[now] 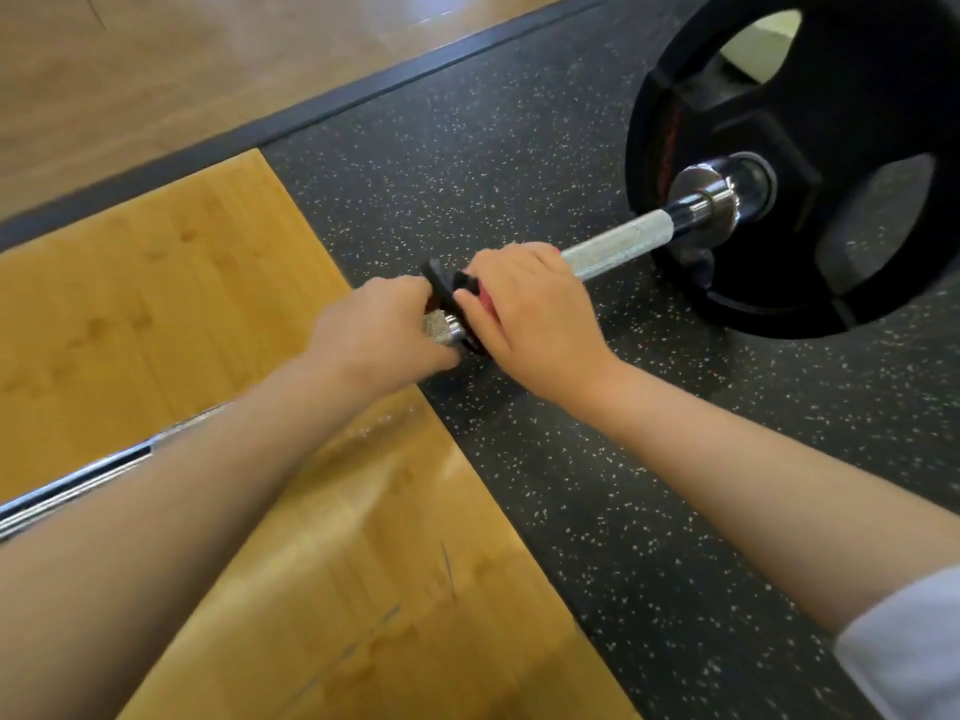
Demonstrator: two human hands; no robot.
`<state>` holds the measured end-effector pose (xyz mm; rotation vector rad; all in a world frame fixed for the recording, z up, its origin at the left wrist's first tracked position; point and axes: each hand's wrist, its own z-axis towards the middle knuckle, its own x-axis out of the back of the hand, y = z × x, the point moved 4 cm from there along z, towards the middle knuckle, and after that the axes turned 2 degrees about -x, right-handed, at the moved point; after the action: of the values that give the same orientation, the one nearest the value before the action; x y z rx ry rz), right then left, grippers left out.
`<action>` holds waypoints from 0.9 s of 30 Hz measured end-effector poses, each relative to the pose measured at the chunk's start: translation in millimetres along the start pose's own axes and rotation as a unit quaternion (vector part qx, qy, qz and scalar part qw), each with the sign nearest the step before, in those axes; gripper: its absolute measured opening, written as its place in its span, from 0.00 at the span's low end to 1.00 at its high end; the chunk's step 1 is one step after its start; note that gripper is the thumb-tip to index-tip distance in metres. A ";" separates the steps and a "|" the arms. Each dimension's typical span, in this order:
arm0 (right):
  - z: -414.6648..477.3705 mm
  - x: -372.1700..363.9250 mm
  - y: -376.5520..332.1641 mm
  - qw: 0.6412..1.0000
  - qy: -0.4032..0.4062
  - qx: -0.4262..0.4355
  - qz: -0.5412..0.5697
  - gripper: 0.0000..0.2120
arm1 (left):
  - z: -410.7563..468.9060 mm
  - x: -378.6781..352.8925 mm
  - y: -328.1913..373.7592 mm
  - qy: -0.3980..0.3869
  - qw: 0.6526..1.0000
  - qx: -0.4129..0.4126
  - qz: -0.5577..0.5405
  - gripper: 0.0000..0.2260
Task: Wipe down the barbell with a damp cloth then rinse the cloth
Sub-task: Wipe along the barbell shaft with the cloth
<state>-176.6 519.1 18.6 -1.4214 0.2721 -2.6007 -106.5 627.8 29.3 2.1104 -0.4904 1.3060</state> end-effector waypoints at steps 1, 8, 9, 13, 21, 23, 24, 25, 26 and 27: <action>-0.4 4.7 10.7 1.000 -0.002 -0.020 -0.005 0.12 | -7.1 -2.5 5.9 0.083 0.991 -0.021 0.107 0.13; -9.0 43.5 119.4 0.971 0.010 -0.231 -0.052 0.11 | -11.3 -15.2 7.0 0.191 0.962 -0.065 0.182 0.15; -9.8 42.2 118.8 0.968 0.016 -0.247 -0.044 0.11 | -10.5 -14.3 8.3 0.195 0.962 -0.071 0.179 0.16; -8.6 27.1 71.1 0.975 0.046 -0.218 -0.007 0.13 | -0.2 -14.9 4.0 0.146 0.977 -0.072 0.137 0.15; 0.4 -8.5 -19.6 0.999 0.025 -0.033 0.015 0.15 | 13.7 -6.3 2.6 -0.331 0.899 -0.035 -0.284 0.24; 0.1 -6.3 -11.6 1.000 0.019 -0.002 0.016 0.15 | 13.6 -3.8 2.6 -0.275 0.923 -0.020 -0.269 0.17; -0.2 -5.3 -9.1 1.000 0.012 0.012 0.016 0.15 | 12.6 -3.2 2.9 -0.207 0.950 -0.008 -0.233 0.13; -0.5 -5.0 -7.0 1.000 0.004 0.024 0.013 0.15 | 9.8 -3.3 1.9 -0.115 0.981 0.002 -0.155 0.10; -0.3 -4.4 -4.4 1.000 -0.004 0.030 0.010 0.15 | 5.0 -4.7 2.2 -0.004 0.999 -0.005 -0.037 0.12; 0.0 -2.5 0.2 1.000 -0.011 0.026 0.007 0.14 | -2.9 -8.9 4.8 0.097 0.991 -0.026 0.085 0.13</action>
<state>-175.3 519.5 16.5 -1.4239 0.2084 -2.5608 -115.2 626.1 23.7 1.9084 -0.6250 1.5590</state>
